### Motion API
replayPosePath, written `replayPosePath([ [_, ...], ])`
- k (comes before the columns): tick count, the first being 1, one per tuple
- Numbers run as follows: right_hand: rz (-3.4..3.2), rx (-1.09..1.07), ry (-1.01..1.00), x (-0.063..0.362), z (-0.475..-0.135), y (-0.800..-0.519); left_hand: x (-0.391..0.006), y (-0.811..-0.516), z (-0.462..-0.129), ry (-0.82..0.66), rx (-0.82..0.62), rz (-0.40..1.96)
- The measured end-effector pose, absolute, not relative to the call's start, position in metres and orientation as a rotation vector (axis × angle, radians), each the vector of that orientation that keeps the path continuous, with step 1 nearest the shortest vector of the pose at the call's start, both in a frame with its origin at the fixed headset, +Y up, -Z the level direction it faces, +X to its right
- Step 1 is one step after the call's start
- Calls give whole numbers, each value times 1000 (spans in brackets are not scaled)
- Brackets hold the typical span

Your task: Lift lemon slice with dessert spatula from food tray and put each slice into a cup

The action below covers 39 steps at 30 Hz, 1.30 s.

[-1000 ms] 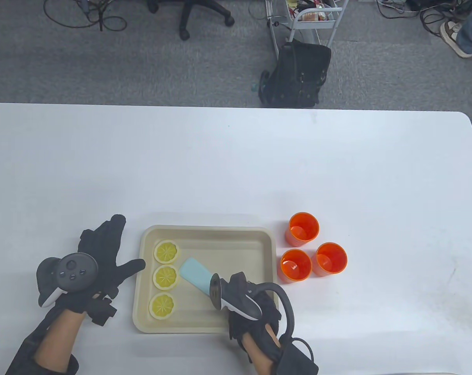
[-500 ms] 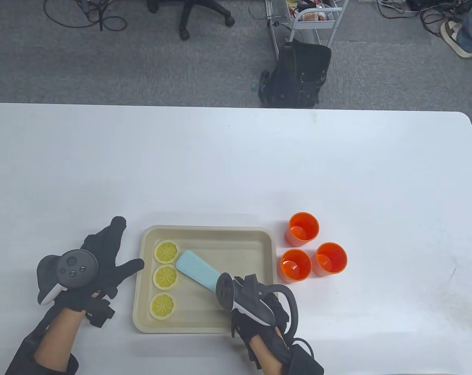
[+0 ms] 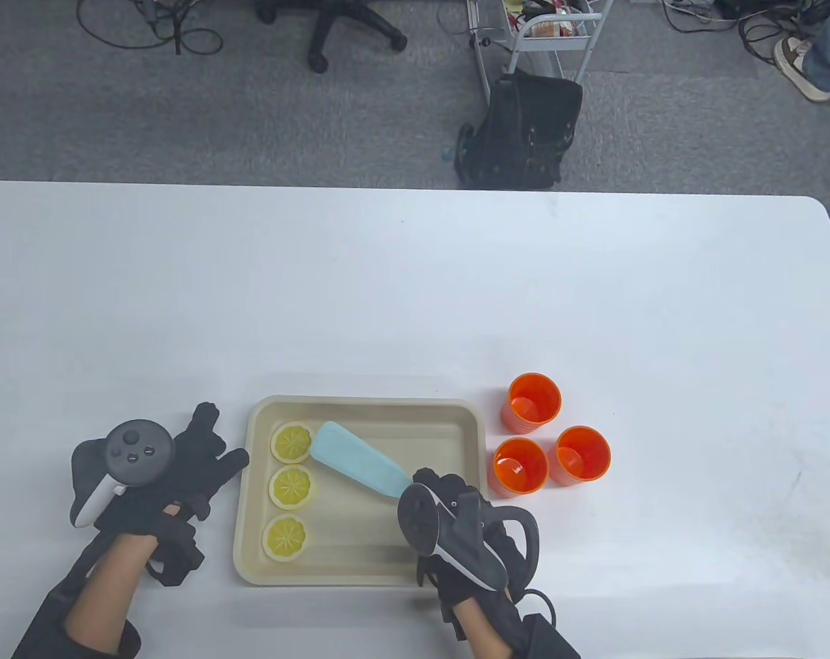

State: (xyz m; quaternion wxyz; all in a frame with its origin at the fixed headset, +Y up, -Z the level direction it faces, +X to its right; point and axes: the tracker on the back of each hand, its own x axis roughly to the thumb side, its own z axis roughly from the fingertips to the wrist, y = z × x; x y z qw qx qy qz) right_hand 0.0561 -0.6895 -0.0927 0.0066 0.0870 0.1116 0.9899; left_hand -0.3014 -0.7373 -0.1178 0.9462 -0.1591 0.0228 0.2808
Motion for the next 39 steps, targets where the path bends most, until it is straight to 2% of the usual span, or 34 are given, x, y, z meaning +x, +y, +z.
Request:
replayPosePath([
  [10, 3097, 297, 324, 56, -93, -690, -289, -743, -119, 24, -454, 567],
  [24, 3130, 322, 327, 56, -92, -688, -285, -745, -122, -24, -480, 634],
  [34, 3233, 336, 227, 55, -83, -678, -284, -746, -122, -25, -483, 632],
  [39, 3290, 336, 303, 54, -82, -680, -284, -747, -123, -27, -487, 635],
])
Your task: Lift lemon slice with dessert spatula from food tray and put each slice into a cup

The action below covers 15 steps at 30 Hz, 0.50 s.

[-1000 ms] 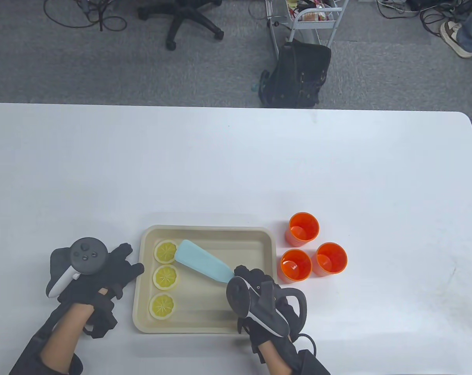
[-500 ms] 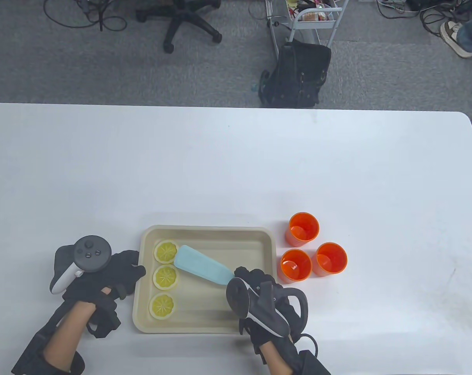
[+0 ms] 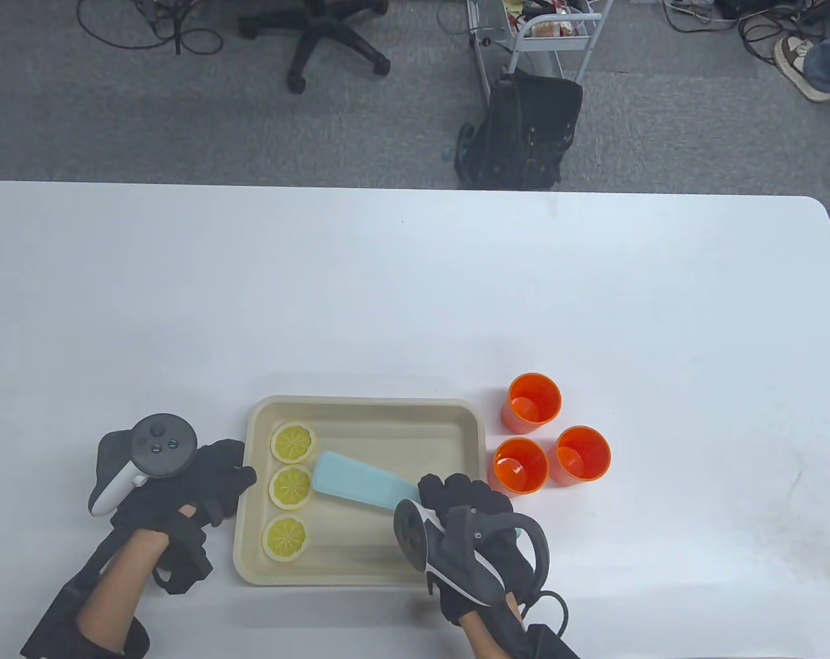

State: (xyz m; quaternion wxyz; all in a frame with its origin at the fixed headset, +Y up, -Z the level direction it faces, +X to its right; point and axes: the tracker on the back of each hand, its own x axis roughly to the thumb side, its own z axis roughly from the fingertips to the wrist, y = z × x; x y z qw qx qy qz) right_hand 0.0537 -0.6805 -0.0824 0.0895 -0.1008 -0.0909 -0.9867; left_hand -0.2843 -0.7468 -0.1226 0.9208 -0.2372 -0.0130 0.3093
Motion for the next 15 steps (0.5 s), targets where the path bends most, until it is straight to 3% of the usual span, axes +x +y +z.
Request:
replayPosePath([
  [15, -2767, -343, -355, 37, -81, -696, -285, -748, -123, -25, -492, 637],
])
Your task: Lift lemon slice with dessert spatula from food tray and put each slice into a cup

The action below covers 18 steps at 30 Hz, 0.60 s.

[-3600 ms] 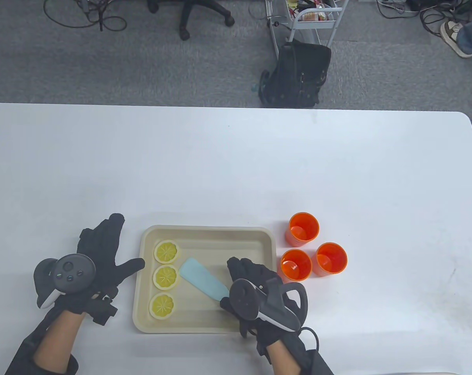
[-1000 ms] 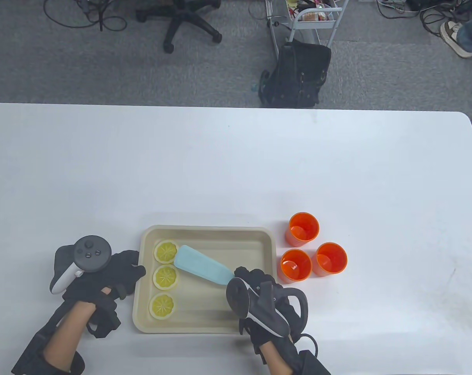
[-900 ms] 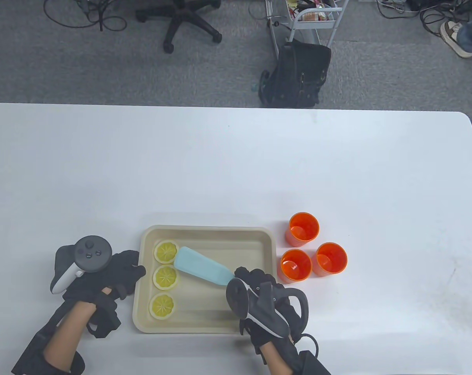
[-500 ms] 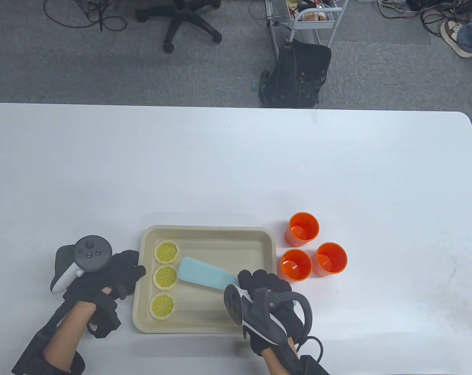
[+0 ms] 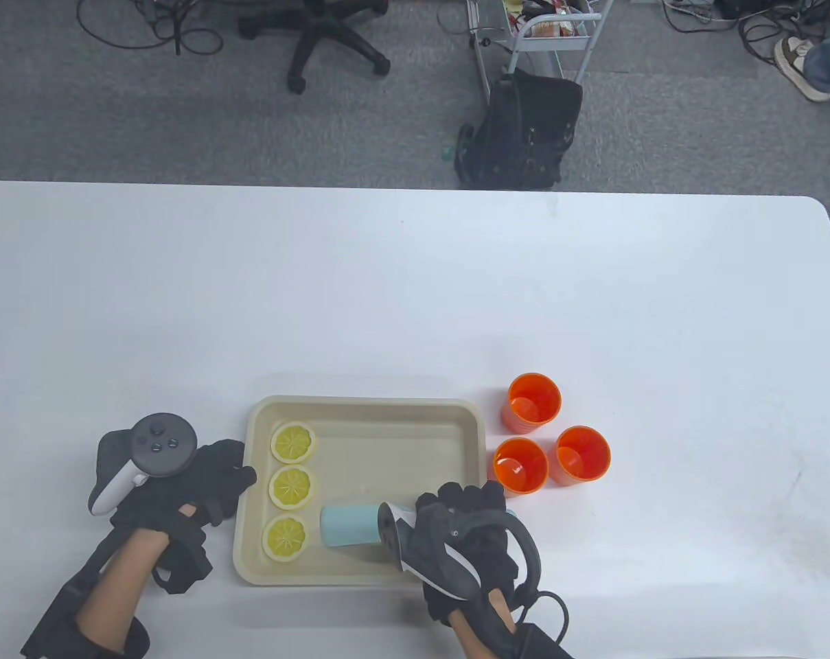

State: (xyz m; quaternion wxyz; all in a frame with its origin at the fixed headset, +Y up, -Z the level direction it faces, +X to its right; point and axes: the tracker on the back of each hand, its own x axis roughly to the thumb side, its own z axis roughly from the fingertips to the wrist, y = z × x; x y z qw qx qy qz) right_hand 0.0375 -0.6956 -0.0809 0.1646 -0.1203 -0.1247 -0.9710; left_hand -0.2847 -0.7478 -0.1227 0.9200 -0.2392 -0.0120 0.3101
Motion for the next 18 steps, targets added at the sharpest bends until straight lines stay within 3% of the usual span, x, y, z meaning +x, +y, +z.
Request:
replayPosePath([
  [18, -2656, -385, -422, 19, -83, -719, -285, -748, -123, -24, -494, 634],
])
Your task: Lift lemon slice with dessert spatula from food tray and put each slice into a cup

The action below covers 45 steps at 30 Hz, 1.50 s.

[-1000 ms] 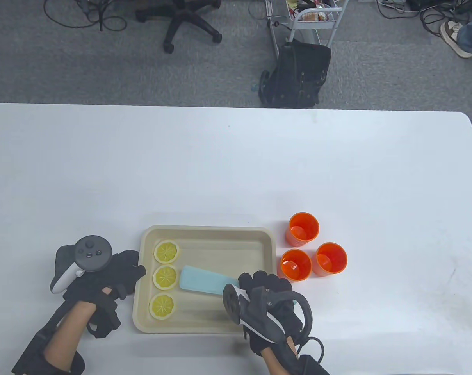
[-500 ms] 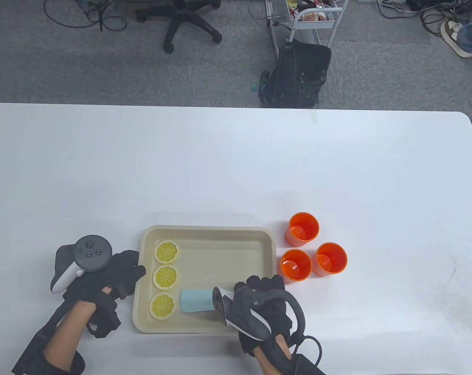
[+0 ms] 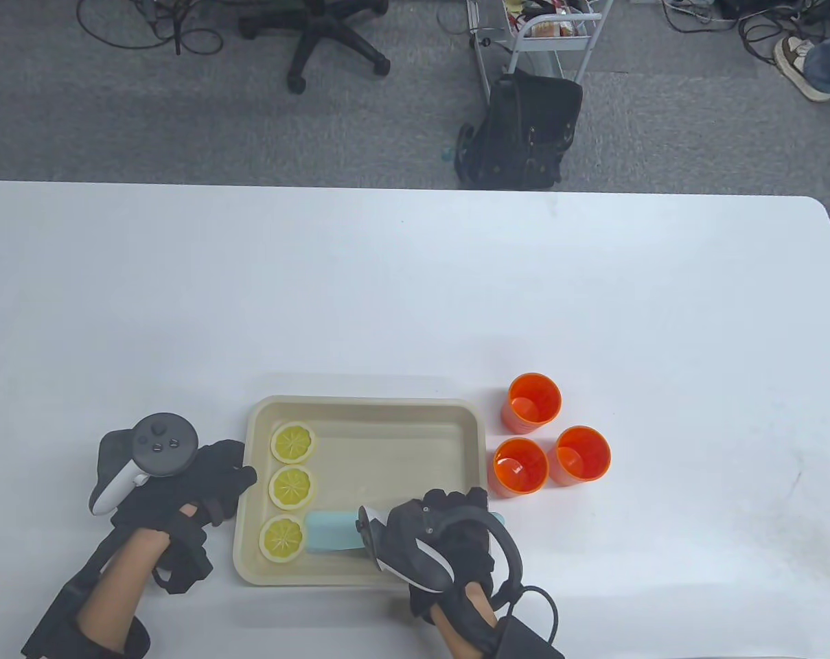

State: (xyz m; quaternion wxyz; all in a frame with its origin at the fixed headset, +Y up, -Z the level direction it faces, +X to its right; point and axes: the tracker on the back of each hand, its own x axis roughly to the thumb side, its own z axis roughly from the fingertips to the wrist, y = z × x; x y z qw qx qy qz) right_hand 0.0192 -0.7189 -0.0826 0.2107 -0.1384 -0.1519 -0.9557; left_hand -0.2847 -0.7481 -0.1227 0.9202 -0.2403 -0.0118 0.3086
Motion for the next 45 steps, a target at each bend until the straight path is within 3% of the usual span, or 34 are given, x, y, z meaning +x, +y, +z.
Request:
replayPosePath([
  [26, -2722, -723, -240, -6, -73, -727, -285, -750, -124, -23, -506, 637],
  [35, -2766, -728, -271, -1, -75, -725, -285, -750, -124, -25, -506, 635],
  [45, -2946, -605, -185, 31, -83, -698, -285, -751, -124, -26, -511, 635],
])
